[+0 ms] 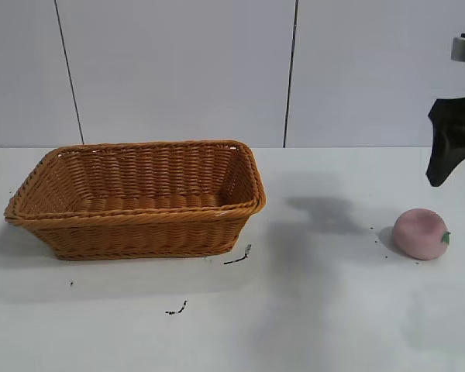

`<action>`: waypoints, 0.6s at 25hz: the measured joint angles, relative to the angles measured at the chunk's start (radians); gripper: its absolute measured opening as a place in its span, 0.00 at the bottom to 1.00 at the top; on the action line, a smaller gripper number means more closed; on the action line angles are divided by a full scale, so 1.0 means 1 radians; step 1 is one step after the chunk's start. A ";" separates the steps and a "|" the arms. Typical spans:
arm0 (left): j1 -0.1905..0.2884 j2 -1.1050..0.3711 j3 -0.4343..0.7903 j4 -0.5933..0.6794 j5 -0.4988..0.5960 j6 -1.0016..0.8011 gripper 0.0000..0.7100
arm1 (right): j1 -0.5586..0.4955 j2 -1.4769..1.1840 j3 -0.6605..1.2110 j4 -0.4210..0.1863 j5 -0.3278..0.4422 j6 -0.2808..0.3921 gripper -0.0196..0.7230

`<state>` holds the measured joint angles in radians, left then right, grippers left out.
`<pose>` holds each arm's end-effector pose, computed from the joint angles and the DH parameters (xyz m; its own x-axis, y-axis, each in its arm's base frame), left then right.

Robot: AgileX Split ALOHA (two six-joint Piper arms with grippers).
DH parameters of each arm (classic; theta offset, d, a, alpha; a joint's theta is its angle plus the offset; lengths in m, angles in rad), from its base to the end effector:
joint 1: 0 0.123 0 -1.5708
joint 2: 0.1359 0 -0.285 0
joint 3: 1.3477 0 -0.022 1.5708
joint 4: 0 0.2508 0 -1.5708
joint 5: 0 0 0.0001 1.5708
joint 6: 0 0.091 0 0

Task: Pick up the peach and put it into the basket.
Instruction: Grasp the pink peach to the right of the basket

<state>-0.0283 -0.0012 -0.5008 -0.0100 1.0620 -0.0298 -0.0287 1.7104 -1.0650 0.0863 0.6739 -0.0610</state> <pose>-0.0052 -0.0006 0.2774 -0.4562 -0.0218 -0.8896 0.0203 0.9992 -0.0348 0.3322 -0.0046 0.1974 -0.9421 0.0335 -0.3336 0.0168 0.9985 0.0529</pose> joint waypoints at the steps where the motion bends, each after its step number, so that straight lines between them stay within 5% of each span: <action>1: 0.000 0.000 0.000 0.000 0.000 0.000 0.98 | 0.000 0.019 -0.001 0.000 -0.029 0.000 0.91; 5: 0.000 0.000 0.000 0.000 0.000 0.000 0.98 | 0.000 0.106 -0.001 0.004 -0.107 -0.009 0.91; 15: 0.000 0.000 0.000 0.000 0.000 0.000 0.98 | 0.000 0.207 -0.001 0.056 -0.186 -0.154 0.91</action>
<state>-0.0283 -0.0012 -0.5008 -0.0100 1.0620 -0.0298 -0.0287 1.9170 -1.0661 0.1425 0.4883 -0.2149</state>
